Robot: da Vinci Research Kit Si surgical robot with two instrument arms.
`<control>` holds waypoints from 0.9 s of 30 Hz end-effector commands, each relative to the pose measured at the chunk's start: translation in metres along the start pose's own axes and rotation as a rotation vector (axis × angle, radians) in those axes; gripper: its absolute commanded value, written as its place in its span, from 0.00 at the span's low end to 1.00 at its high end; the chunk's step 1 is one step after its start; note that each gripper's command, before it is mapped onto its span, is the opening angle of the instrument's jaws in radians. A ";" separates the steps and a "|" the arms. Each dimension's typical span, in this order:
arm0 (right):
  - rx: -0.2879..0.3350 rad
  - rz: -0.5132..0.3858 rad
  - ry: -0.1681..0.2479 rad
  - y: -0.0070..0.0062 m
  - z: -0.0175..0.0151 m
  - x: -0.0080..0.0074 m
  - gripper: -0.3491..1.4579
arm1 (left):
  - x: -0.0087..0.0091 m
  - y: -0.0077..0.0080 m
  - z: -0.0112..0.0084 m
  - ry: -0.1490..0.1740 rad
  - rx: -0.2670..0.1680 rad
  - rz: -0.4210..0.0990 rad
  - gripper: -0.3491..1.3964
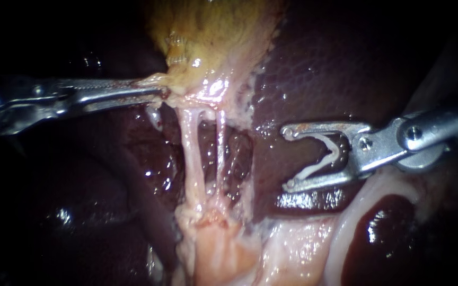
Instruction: Clipping first clip left tube
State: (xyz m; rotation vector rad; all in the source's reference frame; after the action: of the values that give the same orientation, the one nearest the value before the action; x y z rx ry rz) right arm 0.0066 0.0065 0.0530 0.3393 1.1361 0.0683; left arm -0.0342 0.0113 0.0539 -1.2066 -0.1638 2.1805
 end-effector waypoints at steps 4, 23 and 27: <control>0.000 0.000 0.000 0.0000 0.0000 0.0000 0.47 | 0.0001 0.0000 -0.0003 0.005 -0.002 0.000 0.00; 0.000 0.000 0.000 -0.0001 0.0000 0.0002 0.47 | 0.0051 -0.0029 -0.0085 0.089 -0.014 -0.039 0.00; 0.003 0.001 0.004 -0.0005 0.0004 0.0008 0.47 | 0.0053 -0.0026 -0.0086 0.089 -0.012 -0.039 0.00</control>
State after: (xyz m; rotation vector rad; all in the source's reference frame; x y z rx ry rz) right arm 0.0076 0.0059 0.0520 0.3442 1.1412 0.0680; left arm -0.0282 0.0148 0.0461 -1.2966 -0.1629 2.0893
